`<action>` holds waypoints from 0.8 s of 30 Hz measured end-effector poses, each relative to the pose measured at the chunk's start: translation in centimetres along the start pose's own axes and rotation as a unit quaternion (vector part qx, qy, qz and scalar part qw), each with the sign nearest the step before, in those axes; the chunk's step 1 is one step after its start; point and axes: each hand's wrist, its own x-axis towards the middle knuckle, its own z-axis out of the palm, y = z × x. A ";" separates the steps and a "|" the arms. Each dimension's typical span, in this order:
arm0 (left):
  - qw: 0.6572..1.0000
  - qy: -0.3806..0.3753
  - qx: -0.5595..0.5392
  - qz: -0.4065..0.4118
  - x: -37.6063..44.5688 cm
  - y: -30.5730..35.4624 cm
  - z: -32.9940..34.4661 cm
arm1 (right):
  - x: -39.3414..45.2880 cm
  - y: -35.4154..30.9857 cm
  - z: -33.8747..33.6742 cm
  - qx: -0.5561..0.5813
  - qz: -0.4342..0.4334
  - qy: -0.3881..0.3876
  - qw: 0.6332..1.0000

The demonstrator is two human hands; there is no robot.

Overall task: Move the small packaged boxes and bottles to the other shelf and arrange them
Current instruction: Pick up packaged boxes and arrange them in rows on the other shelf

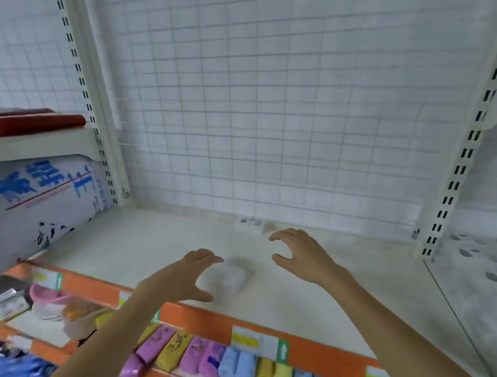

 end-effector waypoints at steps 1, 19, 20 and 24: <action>1.000 -0.018 -0.020 0.009 0.8 -0.3 0.0 | 1.3 0.6 0.4 -0.001 0.003 -0.010 1.000; 0.981 0.040 -0.177 0.067 6.7 -9.7 -0.2 | 13.4 2.5 8.0 0.079 0.113 -0.020 0.990; 0.979 0.046 -0.189 0.068 7.0 -10.4 -0.4 | 13.7 2.4 8.2 0.105 0.142 -0.015 0.984; 0.970 0.060 -0.208 0.107 8.3 -12.8 -0.2 | 14.9 2.4 9.0 0.135 0.203 -0.011 0.970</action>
